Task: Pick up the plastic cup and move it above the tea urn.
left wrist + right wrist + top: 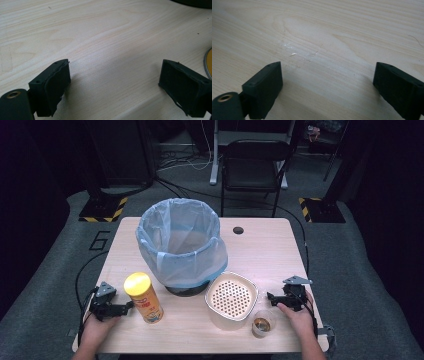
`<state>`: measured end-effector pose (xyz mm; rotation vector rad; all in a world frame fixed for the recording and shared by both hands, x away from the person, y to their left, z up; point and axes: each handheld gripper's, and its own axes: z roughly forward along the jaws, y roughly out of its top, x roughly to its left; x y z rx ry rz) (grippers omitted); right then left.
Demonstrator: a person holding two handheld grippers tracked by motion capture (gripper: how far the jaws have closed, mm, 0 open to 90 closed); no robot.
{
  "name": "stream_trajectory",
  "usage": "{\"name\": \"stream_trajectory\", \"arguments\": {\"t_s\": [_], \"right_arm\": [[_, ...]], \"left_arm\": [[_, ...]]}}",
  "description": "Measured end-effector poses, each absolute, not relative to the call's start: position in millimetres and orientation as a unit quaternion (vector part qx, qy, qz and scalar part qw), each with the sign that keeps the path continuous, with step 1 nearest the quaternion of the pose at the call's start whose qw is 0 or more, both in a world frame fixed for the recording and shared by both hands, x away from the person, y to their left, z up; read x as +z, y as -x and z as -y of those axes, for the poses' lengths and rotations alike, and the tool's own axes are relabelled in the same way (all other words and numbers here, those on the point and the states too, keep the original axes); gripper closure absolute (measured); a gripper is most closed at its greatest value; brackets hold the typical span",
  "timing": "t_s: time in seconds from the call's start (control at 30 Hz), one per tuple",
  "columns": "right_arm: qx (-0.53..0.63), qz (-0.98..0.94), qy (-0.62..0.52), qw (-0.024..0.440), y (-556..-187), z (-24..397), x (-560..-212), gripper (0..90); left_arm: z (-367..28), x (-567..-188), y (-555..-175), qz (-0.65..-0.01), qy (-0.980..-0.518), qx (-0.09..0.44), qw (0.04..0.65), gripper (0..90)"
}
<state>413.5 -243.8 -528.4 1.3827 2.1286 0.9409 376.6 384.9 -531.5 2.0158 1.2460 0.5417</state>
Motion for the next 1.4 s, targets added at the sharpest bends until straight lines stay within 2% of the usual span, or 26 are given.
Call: {"name": "stream_trajectory", "arguments": {"t_s": [0.03, 0.27, 0.4, 0.53, 0.97, 1.4], "right_arm": [[0.339, -0.769, -0.497, 0.215, -412, 243, -528, 13.2], [0.343, -0.767, -0.497, 0.218, -412, 242, -528, 16.4], [0.35, -0.765, -0.495, 0.219, -410, 241, -526, 30.6], [0.341, -0.763, -0.512, 0.197, -406, 239, -516, 36.6], [0.389, -0.762, -0.482, 0.189, -372, 233, -468, 36.5], [0.42, -0.769, -0.448, 0.177, -339, 222, -439, 33.4]], "left_arm": [[-385, -531, -376, -0.481, -0.777, 0.209, 0.347, 10.1], [-385, -532, -377, -0.483, -0.774, 0.213, 0.35, 11.2], [-385, -532, -377, -0.484, -0.774, 0.213, 0.348, 11.2], [-386, -530, -377, -0.484, -0.778, 0.208, 0.344, 11.2], [-385, -531, -377, -0.486, -0.776, 0.212, 0.343, 11.3], [-384, -532, -377, -0.489, -0.771, 0.216, 0.347, 11.3]]}}
